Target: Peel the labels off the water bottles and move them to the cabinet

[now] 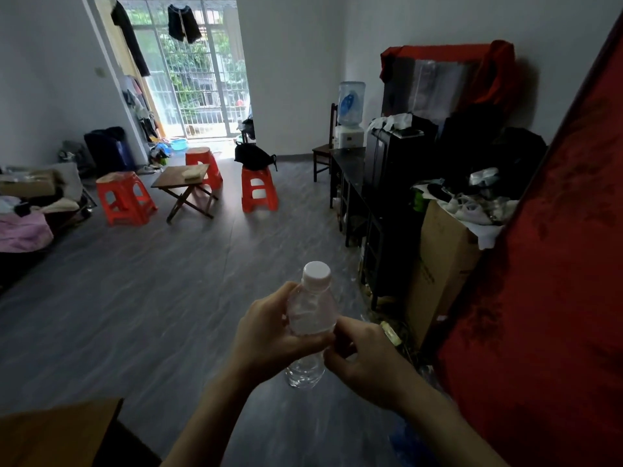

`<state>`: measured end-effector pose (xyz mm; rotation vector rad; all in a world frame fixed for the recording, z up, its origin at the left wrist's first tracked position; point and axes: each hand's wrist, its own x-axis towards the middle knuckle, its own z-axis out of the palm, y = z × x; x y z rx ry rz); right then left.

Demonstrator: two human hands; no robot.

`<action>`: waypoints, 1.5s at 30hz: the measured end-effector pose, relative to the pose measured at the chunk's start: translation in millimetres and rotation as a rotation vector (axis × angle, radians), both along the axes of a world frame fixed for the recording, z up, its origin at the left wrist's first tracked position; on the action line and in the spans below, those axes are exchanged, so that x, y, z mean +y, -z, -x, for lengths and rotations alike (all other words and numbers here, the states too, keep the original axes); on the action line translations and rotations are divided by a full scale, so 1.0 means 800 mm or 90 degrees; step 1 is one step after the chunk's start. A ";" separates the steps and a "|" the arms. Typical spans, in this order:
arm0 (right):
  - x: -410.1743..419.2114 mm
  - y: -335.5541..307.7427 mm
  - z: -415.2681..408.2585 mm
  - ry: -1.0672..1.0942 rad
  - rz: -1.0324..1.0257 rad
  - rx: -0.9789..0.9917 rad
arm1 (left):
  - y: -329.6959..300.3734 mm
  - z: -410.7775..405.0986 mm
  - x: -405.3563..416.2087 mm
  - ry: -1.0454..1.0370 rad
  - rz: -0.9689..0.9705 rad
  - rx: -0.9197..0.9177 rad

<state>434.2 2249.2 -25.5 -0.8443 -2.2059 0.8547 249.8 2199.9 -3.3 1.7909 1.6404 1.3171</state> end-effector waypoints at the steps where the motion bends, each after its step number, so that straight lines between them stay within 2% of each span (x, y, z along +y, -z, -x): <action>1: 0.023 -0.003 0.000 -0.001 -0.003 0.001 | -0.002 0.001 0.023 0.000 -0.003 -0.005; 7: 0.141 -0.021 0.020 -0.029 -0.018 -0.003 | -0.005 0.017 0.127 -0.049 -0.039 -0.033; 14: 0.251 -0.016 0.065 -0.024 -0.004 -0.025 | 0.002 0.060 0.230 -0.084 -0.014 -0.037; 31: 0.568 -0.046 0.284 -0.004 -0.012 -0.047 | -0.032 0.287 0.556 -0.022 -0.047 -0.016; 36: 0.641 -0.044 0.322 0.012 0.002 -0.055 | -0.032 0.328 0.637 0.007 -0.029 0.010; 45: 0.803 -0.023 0.375 0.020 -0.029 -0.022 | -0.016 0.384 0.804 0.021 -0.007 -0.015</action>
